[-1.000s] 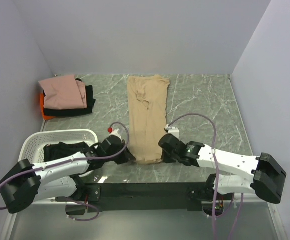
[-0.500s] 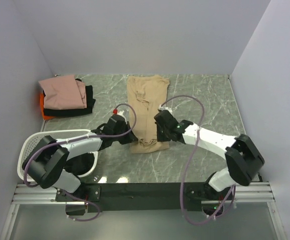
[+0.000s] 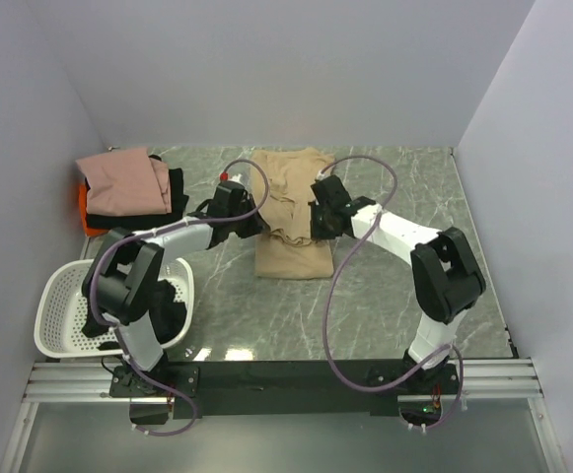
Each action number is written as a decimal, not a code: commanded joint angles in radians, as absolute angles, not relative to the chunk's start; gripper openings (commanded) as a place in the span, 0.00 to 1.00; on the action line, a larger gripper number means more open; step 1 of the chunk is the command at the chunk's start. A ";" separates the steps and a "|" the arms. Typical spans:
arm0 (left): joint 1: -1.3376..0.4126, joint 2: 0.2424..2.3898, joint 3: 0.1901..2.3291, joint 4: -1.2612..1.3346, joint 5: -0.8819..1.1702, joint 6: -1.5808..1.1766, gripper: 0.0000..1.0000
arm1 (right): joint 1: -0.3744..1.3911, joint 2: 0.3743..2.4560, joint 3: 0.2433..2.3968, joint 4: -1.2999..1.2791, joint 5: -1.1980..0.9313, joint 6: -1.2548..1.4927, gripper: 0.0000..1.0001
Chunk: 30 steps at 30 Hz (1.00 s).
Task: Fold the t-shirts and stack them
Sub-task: Fold the tshirt
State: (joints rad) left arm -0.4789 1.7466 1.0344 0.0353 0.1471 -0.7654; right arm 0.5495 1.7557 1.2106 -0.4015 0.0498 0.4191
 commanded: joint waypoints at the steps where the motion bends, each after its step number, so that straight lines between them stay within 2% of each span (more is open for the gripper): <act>1: -0.453 1.796 1.129 0.029 0.175 -0.735 0.00 | 0.511 1.805 1.325 -0.396 0.005 0.370 0.00; 11: -0.407 1.931 1.282 0.012 0.204 -0.747 0.00 | 0.411 1.951 1.468 -0.414 -0.078 0.339 0.00; 30: -0.371 1.930 1.264 0.044 0.202 -0.775 0.00 | 0.371 2.042 1.578 -0.437 -0.133 0.301 0.00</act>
